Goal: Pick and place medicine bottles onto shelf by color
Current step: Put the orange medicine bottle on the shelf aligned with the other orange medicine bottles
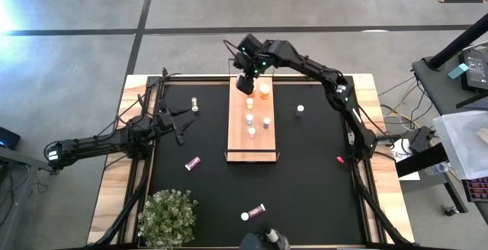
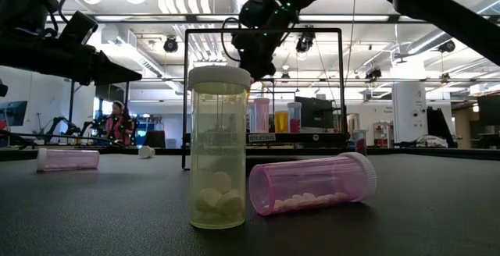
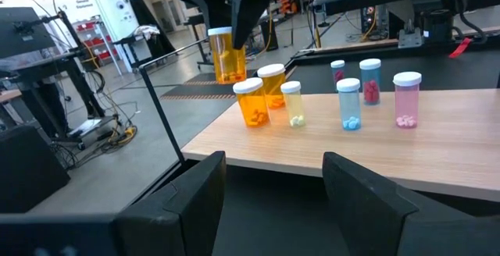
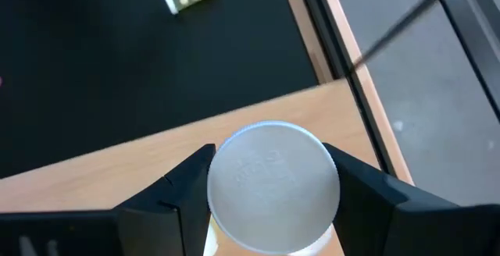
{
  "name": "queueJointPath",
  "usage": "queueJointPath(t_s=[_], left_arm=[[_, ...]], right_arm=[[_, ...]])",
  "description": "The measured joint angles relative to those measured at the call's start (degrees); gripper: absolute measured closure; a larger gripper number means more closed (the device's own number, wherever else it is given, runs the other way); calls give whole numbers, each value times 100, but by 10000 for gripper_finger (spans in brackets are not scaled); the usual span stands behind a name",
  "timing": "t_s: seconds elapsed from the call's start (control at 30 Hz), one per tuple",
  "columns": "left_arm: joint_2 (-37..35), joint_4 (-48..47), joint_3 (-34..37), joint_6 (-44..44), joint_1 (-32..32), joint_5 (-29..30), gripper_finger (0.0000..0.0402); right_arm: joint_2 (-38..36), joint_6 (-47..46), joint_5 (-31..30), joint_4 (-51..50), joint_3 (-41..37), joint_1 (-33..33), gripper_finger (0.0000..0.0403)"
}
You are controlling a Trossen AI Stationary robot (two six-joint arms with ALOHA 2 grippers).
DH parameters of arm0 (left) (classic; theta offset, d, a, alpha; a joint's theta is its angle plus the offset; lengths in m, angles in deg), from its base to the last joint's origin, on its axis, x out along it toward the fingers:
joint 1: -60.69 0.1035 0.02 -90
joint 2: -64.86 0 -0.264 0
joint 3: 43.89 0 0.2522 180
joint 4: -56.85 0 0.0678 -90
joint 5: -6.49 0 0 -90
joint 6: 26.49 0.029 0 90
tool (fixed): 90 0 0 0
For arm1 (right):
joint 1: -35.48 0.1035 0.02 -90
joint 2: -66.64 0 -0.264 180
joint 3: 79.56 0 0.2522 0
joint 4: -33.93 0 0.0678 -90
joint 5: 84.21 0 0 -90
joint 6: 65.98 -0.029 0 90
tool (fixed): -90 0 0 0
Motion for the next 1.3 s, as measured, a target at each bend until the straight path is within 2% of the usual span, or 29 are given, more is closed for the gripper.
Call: queueJointPath(t_s=[0.7, 1.3], left_arm=[[0, -2, 0, -1, 1, 0, 203], [1, -2, 0, -1, 1, 0, 203]], right_arm=[[4, 168, 22, 713, -842, 19, 207], [0, 473, 22, 1279, -1224, 76, 207]])
